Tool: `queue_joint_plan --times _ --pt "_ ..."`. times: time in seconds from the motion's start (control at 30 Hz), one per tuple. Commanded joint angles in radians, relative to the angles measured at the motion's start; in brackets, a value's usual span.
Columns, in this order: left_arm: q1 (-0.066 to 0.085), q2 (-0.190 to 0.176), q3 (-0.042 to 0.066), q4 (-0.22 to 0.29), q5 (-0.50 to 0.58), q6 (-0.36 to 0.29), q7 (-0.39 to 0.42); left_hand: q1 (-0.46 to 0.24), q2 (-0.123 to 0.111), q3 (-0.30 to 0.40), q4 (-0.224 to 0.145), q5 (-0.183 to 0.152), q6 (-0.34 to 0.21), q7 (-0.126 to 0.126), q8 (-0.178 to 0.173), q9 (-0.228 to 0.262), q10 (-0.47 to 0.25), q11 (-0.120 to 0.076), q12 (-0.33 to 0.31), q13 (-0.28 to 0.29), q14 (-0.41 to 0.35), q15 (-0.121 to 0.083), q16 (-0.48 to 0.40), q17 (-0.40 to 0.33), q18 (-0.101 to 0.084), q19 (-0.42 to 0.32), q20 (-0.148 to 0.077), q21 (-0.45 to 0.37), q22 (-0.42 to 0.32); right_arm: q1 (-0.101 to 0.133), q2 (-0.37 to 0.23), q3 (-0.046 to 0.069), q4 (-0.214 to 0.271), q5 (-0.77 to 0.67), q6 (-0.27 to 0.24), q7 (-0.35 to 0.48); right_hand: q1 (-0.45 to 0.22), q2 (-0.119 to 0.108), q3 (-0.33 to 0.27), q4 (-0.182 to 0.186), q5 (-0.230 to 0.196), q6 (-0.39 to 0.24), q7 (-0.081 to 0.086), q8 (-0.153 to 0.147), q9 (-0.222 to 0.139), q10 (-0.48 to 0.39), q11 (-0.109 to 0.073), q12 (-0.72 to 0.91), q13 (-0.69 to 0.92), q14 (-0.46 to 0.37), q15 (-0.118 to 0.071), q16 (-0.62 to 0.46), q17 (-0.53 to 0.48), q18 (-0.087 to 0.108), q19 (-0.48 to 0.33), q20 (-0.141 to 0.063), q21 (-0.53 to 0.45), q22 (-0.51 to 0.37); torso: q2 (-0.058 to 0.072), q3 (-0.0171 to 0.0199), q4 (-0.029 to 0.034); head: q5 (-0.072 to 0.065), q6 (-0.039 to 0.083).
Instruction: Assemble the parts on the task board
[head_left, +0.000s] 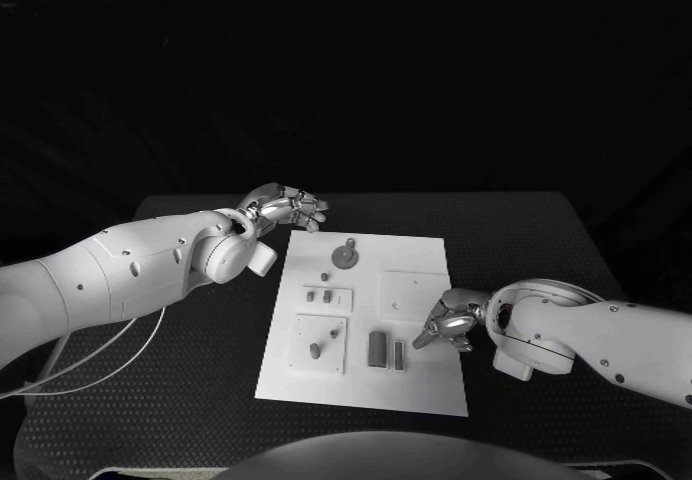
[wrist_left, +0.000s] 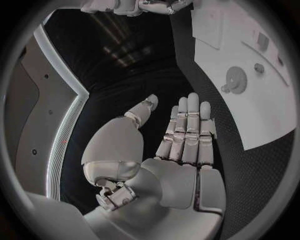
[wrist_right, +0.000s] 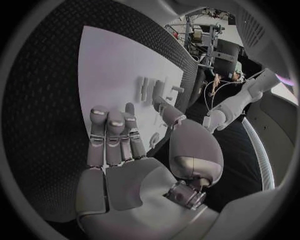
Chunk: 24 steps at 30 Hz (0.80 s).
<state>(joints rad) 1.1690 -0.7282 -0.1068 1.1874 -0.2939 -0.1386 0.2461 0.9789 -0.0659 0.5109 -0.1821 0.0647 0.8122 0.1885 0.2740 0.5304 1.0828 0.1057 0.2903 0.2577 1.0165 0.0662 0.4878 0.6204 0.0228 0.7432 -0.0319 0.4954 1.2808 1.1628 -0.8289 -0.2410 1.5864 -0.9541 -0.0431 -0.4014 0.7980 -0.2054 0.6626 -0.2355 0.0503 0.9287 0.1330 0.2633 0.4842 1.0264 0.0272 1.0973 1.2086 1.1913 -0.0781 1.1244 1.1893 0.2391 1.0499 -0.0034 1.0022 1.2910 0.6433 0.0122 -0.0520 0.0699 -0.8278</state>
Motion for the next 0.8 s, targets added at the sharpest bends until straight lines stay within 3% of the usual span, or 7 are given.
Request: queue_joint_plan --times 0.03,0.1,0.2,0.37,0.53,0.67,0.8 --pt "0.002 0.012 0.001 -0.017 0.041 0.002 0.026 -0.005 -0.002 -0.002 -0.004 -0.005 -0.007 0.0 0.004 -0.001 0.0 0.009 -0.004 0.001 0.007 0.003 -0.006 0.001 0.013 0.007 0.001 -0.006 0.002 0.019 0.003 0.005 -0.064 0.117 -0.074 0.251 0.007 -0.009 -0.001 0.008 -0.001 -0.018 0.01 -0.003 0.003 -0.013 0.005 -0.005 -0.006 -0.012 0.005 -0.01 -0.005 0.023 -0.018 0.002 -0.01 -0.001 -0.011 0.002 -0.0058 -0.007 0.033" --pt "0.002 0.016 0.001 -0.026 0.048 0.003 0.032 -0.003 -0.001 -0.001 -0.006 -0.005 -0.004 -0.001 0.006 -0.001 0.001 0.008 -0.003 0.002 0.006 0.003 -0.008 0.002 0.013 0.007 0.001 -0.007 0.002 0.026 0.009 0.014 -0.106 0.163 -0.089 0.309 0.024 -0.001 0.006 0.007 -0.001 -0.02 0.012 -0.001 0.006 -0.02 0.007 -0.009 -0.012 -0.02 0.007 -0.02 -0.012 0.023 -0.03 0.004 -0.019 -0.003 -0.016 0.0025 -0.0071 -0.008 0.038" --pt "0.001 0.025 0.001 -0.049 0.068 0.002 0.043 0.001 0.002 0.0 -0.01 -0.005 0.009 -0.006 0.014 0.002 0.005 0.006 -0.002 0.004 0.003 0.005 -0.014 0.004 0.013 0.005 0.003 -0.01 0.004 0.035 0.034 0.039 -0.211 0.242 -0.128 0.394 0.053 0.026 0.007 -0.006 0.002 -0.022 0.015 0.004 0.011 -0.033 0.008 -0.022 -0.029 -0.036 0.012 -0.044 -0.033 0.022 -0.055 0.015 -0.039 -0.008 -0.025 0.0041 -0.0102 -0.014 0.066" --pt "0.002 0.042 0.001 -0.096 0.094 0.005 0.06 0.006 0.006 0.003 -0.016 -0.004 0.021 -0.017 0.021 0.003 0.007 0.006 -0.007 0.003 -0.005 0.01 -0.028 0.004 0.012 0.001 0.007 -0.017 0.006 0.037 0.109 0.073 -0.417 0.369 -0.145 0.488 0.092 0.058 0.017 -0.028 0.01 -0.04 0.027 0.008 0.017 -0.091 0.022 -0.124 -0.137 -0.121 0.037 -0.172 -0.127 0.006 -0.153 0.066 -0.155 -0.054 -0.048 0.003 -0.0169 -0.02 0.115" --pt "0.004 0.067 0.002 -0.161 0.091 0.046 0.063 0.004 0.009 0.005 -0.025 -0.007 0.015 -0.034 0.018 -0.003 -0.01 0.0 -0.047 -0.013 -0.047 0.022 -0.077 -0.004 0.011 -0.014 0.018 -0.034 0.01 0.032 0.202 0.1 -0.609 0.469 -0.122 0.557 0.115 0.074 0.021 -0.037 0.042 -0.075 0.041 0.01 0.024 -0.176 0.049 -0.3 -0.349 -0.225 0.099 -0.365 -0.265 -0.016 -0.271 0.126 -0.336 -0.14 -0.075 0.0043 -0.0198 -0.024 0.167" --pt "0.009 0.086 0.003 -0.22 0.144 0.052 0.08 -0.005 0.006 -0.003 -0.03 -0.01 -0.004 -0.038 0.009 -0.011 -0.03 0.001 -0.093 -0.032 -0.103 0.036 -0.126 -0.014 0.015 -0.03 0.032 -0.05 0.015 -0.007 0.266 0.139 -0.715 0.498 -0.091 0.597 0.11 0.091 0.004 -0.038 0.084 -0.109 0.037 0.007 0.025 -0.251 0.102 -0.453 -0.52 -0.326 0.167 -0.516 -0.363 -0.044 -0.391 0.163 -0.462 -0.199 -0.091 0.0077 -0.027 -0.016 0.21" --pt "0.01 0.11 0.005 -0.278 0.182 0.065 0.118 -0.019 -0.012 -0.016 -0.035 -0.01 -0.036 -0.039 -0.007 -0.024 -0.072 0.006 -0.144 -0.06 -0.166 0.051 -0.174 -0.027 0.009 -0.067 0.048 -0.083 0.01 -0.036 0.308 0.178 -0.783 0.562 -0.073 0.627 0.122 0.105 -0.046 -0.031 0.084 -0.132 0.028 0.014 0.024 -0.219 0.116 -0.619 -0.763 -0.333 0.201 -0.663 -0.473 -0.046 -0.432 0.191 -0.557 -0.252 -0.101 0.0103 -0.0316 -0.009 0.238"
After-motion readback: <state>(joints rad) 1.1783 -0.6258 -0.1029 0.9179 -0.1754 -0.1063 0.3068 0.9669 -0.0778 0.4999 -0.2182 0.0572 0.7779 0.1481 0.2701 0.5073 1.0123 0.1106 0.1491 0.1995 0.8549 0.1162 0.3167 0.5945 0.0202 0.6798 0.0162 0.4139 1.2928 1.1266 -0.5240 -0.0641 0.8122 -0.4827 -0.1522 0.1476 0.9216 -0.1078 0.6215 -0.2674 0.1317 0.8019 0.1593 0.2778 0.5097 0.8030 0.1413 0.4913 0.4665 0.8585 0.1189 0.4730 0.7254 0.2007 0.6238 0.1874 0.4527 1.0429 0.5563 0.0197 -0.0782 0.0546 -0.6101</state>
